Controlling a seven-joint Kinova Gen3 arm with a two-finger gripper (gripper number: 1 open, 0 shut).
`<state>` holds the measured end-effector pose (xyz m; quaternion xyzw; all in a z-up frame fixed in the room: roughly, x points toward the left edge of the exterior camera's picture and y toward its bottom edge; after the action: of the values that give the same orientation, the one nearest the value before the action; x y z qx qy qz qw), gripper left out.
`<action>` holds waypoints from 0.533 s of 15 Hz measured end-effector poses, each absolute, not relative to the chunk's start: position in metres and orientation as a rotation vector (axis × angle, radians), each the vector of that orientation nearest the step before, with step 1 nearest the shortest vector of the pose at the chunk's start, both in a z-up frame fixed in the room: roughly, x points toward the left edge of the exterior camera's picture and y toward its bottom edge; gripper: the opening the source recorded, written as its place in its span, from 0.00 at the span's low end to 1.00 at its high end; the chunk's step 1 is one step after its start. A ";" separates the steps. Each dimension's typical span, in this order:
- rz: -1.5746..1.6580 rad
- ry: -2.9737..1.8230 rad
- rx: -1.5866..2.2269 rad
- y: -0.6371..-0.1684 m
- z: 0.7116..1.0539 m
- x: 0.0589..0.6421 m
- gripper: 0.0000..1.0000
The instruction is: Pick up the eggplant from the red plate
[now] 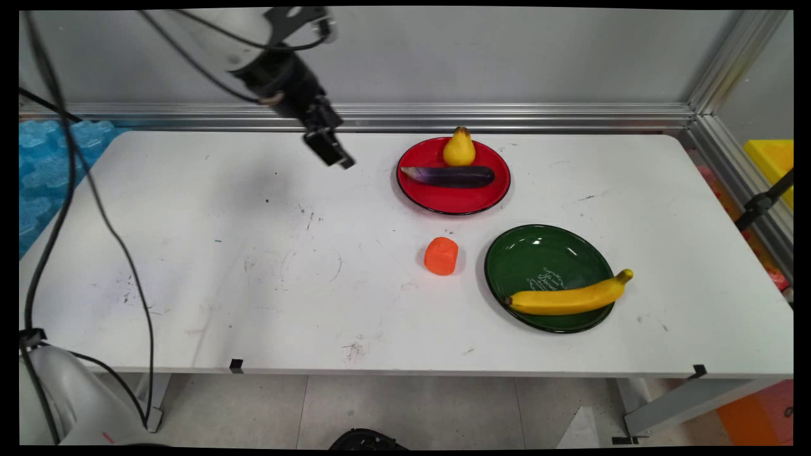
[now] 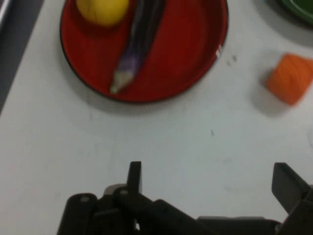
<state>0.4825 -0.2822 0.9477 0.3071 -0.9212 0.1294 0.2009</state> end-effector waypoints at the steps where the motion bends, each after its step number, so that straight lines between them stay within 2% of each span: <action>1: 0.370 -2.562 0.855 -0.294 0.944 0.475 1.00; 8: 0.404 -2.541 0.827 -0.365 0.911 0.436 1.00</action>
<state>0.4363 -0.3655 0.9107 0.2988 -0.9176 0.1458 0.2180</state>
